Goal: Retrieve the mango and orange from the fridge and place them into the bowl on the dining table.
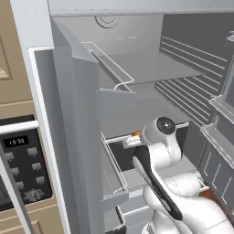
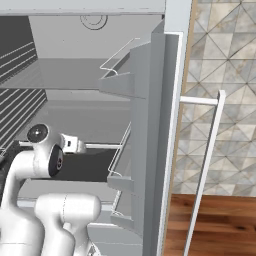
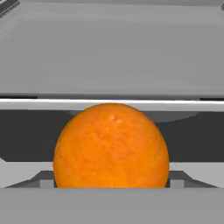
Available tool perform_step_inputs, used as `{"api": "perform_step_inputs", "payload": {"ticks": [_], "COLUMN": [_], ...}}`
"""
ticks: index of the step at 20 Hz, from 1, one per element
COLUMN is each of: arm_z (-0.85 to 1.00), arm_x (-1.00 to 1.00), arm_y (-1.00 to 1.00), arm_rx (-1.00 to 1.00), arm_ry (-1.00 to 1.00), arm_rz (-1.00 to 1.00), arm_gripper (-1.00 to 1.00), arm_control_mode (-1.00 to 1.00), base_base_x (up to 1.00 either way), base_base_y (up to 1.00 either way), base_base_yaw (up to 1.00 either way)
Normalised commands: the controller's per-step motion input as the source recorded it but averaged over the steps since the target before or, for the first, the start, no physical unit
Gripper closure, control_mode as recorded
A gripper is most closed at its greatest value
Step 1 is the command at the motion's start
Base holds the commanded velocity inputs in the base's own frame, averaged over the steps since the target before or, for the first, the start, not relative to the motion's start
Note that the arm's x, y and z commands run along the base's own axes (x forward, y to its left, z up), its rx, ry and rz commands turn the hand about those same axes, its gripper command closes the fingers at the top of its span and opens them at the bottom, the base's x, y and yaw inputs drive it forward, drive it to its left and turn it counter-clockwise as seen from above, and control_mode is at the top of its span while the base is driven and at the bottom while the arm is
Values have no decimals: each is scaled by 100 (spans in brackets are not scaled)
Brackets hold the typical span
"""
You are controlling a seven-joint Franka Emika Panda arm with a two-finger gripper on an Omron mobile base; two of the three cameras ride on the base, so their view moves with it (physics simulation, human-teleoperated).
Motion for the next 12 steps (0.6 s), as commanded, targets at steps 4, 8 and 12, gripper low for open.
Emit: {"api": "perform_step_inputs", "payload": {"ticks": [4,8,12], "arm_z": [80,100,99], "arm_x": [-83,-82,-87], "arm_y": [-52,-42,-28], "arm_rx": [2,0,0], "arm_ry": [-3,-6,-18], "arm_rz": [-2,0,0], "arm_gripper": [100,100,100], "arm_control_mode": [-100,-100,-100], "base_base_x": [0,0,0], "base_base_y": [0,0,0], "base_base_yaw": [0,0,0]}}
